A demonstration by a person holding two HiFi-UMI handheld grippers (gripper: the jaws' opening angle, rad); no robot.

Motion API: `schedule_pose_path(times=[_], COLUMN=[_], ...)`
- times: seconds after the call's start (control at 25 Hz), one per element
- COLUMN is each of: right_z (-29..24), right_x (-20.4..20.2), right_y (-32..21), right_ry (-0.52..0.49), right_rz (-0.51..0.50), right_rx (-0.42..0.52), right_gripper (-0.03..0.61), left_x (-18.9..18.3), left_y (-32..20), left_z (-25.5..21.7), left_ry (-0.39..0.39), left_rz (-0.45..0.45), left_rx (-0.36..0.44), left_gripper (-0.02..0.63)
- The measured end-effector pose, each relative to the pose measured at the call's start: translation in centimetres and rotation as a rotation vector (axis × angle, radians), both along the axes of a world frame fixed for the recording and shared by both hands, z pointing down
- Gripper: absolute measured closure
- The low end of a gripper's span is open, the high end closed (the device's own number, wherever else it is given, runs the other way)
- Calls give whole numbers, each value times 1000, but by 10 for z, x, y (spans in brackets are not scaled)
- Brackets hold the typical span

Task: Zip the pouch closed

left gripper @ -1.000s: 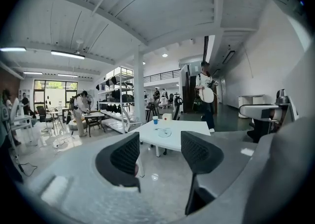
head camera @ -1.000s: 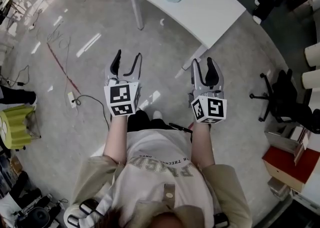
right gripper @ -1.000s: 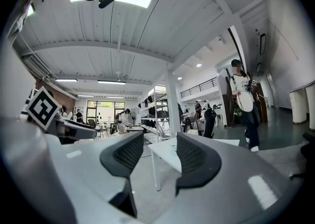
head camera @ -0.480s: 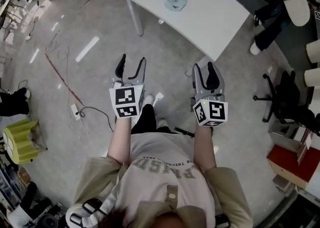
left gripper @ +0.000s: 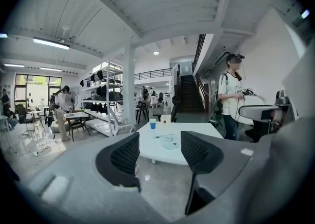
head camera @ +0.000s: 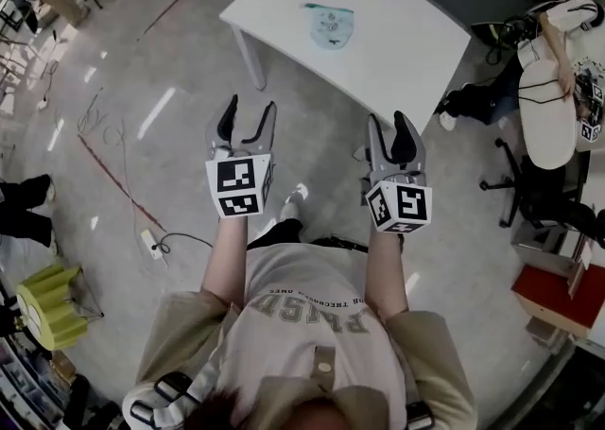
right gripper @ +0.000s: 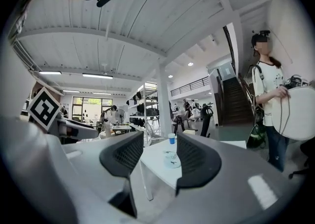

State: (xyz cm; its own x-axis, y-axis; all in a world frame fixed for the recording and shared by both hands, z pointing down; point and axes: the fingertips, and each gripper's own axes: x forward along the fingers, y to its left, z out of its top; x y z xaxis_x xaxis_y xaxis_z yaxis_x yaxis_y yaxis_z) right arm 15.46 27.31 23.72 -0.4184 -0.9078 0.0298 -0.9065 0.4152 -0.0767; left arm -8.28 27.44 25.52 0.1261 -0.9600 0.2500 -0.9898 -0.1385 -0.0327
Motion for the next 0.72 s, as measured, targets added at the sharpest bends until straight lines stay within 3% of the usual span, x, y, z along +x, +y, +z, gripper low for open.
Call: schedule_pose_path(times=[0.36,0.56,0.72], right_z=[21,35,42], right_x=[-11,-6,-14], right_y=[-34,-52,-46], right_ry=[1,3,6], right_rz=[39,49,39], right_rx=[-56,-93,-129], right_gripper=[393,393,393], left_x=[-18,-12,-20], left_y=[-39,-55,-41], left_z=[22,42,57], left_ry=[6,17,26], left_rz=[31,41,34], left_rx=[-52,-121,-185], left_gripper=[341,341,342])
